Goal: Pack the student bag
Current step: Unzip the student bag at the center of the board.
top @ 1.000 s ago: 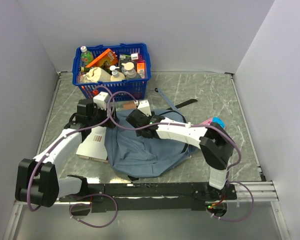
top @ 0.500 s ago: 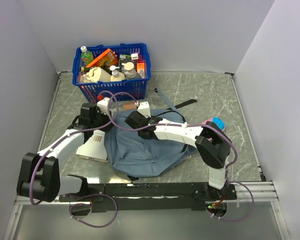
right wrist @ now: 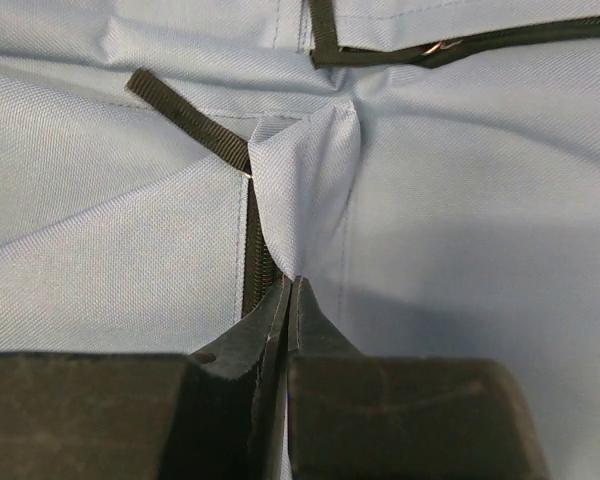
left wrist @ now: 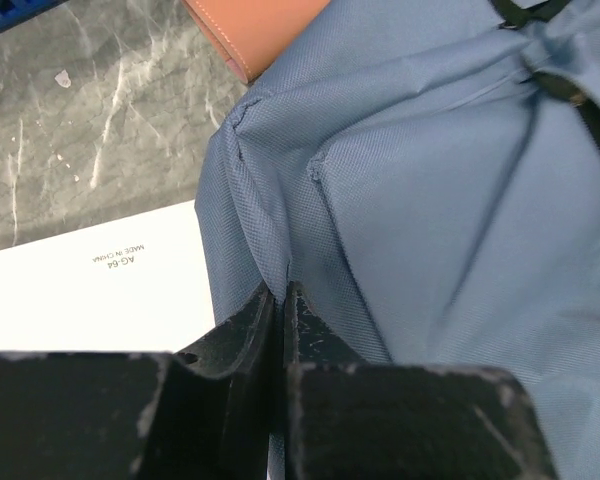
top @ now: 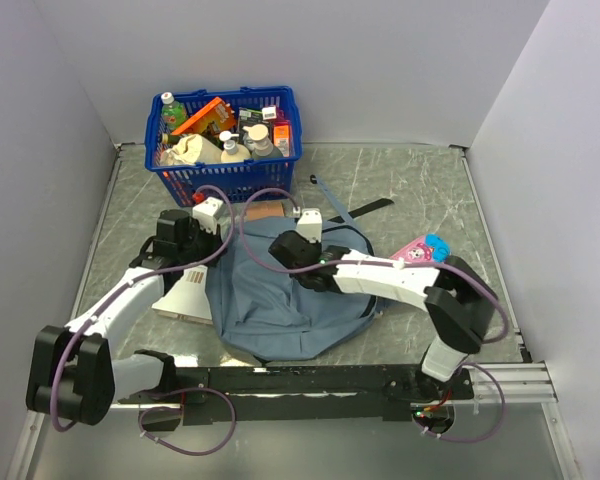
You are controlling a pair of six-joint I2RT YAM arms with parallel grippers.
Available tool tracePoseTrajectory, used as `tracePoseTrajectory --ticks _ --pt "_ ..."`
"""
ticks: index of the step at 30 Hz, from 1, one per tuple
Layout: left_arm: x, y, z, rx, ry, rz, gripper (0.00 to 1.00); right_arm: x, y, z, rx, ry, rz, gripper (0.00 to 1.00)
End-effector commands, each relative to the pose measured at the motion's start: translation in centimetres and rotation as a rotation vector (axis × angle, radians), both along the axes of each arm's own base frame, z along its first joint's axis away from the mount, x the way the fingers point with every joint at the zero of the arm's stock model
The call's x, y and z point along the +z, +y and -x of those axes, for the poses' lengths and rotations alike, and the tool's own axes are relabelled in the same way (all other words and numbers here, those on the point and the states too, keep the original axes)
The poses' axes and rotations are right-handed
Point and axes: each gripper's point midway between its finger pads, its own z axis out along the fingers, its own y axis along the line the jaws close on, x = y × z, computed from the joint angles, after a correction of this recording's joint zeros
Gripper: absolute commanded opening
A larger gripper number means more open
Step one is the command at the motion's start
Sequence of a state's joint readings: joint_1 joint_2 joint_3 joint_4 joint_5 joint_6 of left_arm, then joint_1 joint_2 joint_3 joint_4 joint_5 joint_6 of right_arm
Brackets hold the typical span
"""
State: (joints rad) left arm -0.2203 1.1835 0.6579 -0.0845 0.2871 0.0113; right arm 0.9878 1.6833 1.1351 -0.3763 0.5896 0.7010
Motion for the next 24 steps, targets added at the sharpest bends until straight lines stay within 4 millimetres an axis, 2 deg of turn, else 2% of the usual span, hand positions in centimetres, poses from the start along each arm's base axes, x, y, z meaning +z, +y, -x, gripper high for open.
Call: tracePoseTrajectory --ticks 1,3,5,6,7,8,9,10,11,13,14,15,17,18,20,21,22,24 --pt "1.2 2.2 -1.1 0.065 -0.09 -0.08 0.02 0.9 -3.4 1.3 -0.053 -0.016 0.042 0.0" --pt "1.2 2.4 -1.0 0.068 -0.093 -0.088 0.01 0.9 -3.8 1.6 -0.047 -0.015 0.034 0.0" --pt "1.5 2.6 -1.1 0.076 -0.106 -0.099 0.01 1.0 -3.2 2.0 -0.012 -0.01 -0.006 0.0" --pt "1.7 2.7 -1.0 0.077 -0.106 -0.104 0.01 0.4 -3.3 2.3 0.013 -0.002 -0.002 0.0" --pt "2.6 2.8 -1.2 0.075 -0.133 -0.114 0.02 0.5 -2.7 2.3 0.032 -0.013 -0.038 0.0" --pt "3.3 2.9 -1.2 0.077 -0.148 -0.118 0.09 0.9 -2.1 2.4 0.06 -0.017 -0.074 0.0" --pt "3.9 3.0 -0.9 0.063 -0.149 -0.131 0.14 0.1 -1.8 3.2 0.108 0.008 -0.084 0.0" --pt "5.7 2.7 -1.3 0.047 -0.176 -0.126 0.2 0.1 -1.4 3.4 0.131 0.011 -0.106 0.0" --pt "6.5 1.8 -0.8 -0.012 -0.176 -0.104 0.28 0.8 -0.6 3.3 0.15 -0.01 -0.155 0.0" --pt "8.5 0.6 -0.2 -0.099 -0.18 -0.082 0.4 0.3 -0.2 4.0 0.188 0.01 -0.179 0.0" --pt "9.0 -0.2 0.3 -0.151 -0.178 -0.065 0.49 0.7 0.3 3.9 0.205 -0.001 -0.207 0.0" --pt "9.7 -1.7 1.2 -0.254 -0.179 -0.023 0.56 0.5 0.5 4.1 0.222 0.001 -0.213 0.0" --pt "10.4 -3.1 2.7 -0.363 -0.162 0.017 0.72 0.7 1.1 4.3 0.248 0.01 -0.234 0.0" --pt "11.0 -4.3 4.1 -0.491 -0.191 0.041 0.76 0.9 1.5 4.4 0.259 0.008 -0.247 0.0" --pt "10.8 -5.2 5.6 -0.578 -0.194 0.052 0.9 1.2 1.9 4.5 0.271 0.009 -0.266 0.0" --pt "10.7 -5.4 5.8 -0.609 -0.22 0.018 0.91 1.4 2.1 4.4 0.274 0.002 -0.281 0.0" --pt "10.3 -6.5 6.6 -0.661 -0.215 -0.006 0.92 1.5 2.2 4.5 0.277 0.001 -0.293 0.0" --pt "8.7 -7.1 6.4 -0.699 -0.202 -0.053 0.91 1.4 2.3 4.4 0.266 0.0 -0.311 0.0"
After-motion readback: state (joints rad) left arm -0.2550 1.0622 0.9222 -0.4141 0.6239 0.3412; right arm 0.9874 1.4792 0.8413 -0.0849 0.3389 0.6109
